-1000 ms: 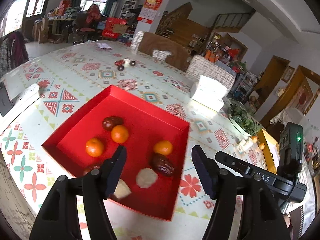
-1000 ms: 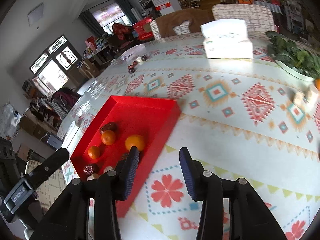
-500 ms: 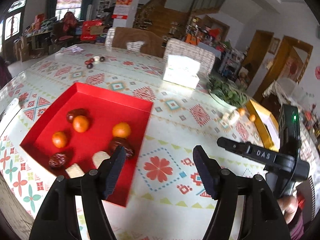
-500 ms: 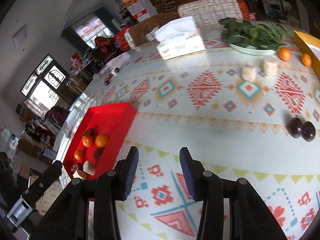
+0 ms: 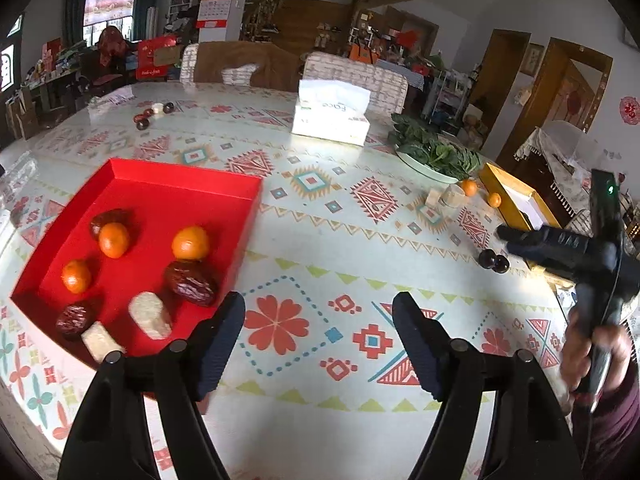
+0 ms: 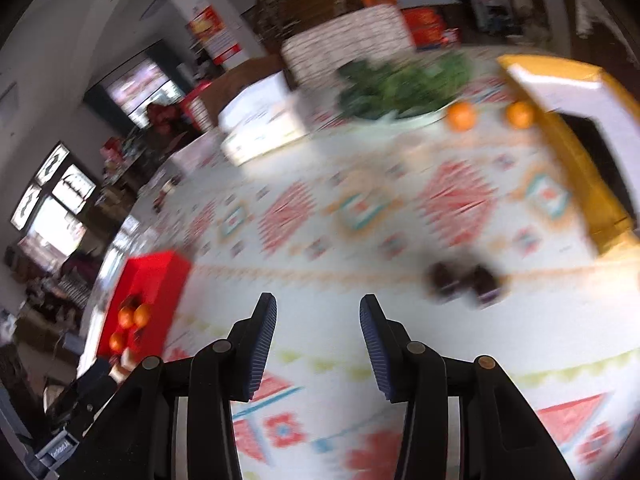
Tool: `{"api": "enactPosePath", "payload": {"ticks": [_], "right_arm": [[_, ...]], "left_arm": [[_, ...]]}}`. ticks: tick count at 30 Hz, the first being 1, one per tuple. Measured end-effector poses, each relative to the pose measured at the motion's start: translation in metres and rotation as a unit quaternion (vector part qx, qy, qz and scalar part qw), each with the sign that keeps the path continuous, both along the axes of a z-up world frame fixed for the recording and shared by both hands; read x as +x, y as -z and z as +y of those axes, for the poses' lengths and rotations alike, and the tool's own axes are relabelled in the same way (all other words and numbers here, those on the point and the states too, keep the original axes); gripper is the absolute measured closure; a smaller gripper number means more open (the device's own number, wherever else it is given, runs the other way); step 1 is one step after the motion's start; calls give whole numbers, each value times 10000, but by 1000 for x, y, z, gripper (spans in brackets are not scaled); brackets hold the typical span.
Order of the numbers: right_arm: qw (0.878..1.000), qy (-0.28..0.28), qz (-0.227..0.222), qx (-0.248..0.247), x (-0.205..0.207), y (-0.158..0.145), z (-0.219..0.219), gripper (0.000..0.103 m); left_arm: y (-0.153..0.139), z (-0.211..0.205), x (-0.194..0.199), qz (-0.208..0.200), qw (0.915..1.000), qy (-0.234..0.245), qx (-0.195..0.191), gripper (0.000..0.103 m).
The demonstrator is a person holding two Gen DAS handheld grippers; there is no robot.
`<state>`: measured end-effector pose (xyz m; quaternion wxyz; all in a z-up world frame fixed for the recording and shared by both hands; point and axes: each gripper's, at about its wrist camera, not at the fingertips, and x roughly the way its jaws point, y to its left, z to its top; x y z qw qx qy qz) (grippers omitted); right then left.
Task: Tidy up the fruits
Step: 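Move both open tools back to the remaining food on the table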
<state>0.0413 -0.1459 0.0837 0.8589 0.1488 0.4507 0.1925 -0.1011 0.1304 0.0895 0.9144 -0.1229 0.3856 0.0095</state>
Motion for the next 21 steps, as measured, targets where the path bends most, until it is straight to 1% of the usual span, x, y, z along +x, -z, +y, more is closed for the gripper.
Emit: {"api": "enactPosePath", "payload": {"ticks": [4, 10, 14, 17, 21], "right_arm": [[9989, 449, -41, -150, 16, -9, -34, 55], [9956, 892, -34, -288, 56, -12, -57, 55], [9938, 1017, -35, -449, 87, -13, -57, 55], [9918, 1098, -41, -657, 112, -11, -54, 55], [9875, 1115, -115, -1105, 147, -4, -43, 55]], "left_arm": [[10, -10, 10, 111, 9997, 186, -71, 27], [18, -17, 19, 190, 9991, 380, -27, 27], [23, -12, 29, 257, 9989, 376, -73, 27], [28, -12, 37, 332, 9985, 412, -132, 27], [31, -20, 44, 378, 9975, 582, -98, 28]]}}
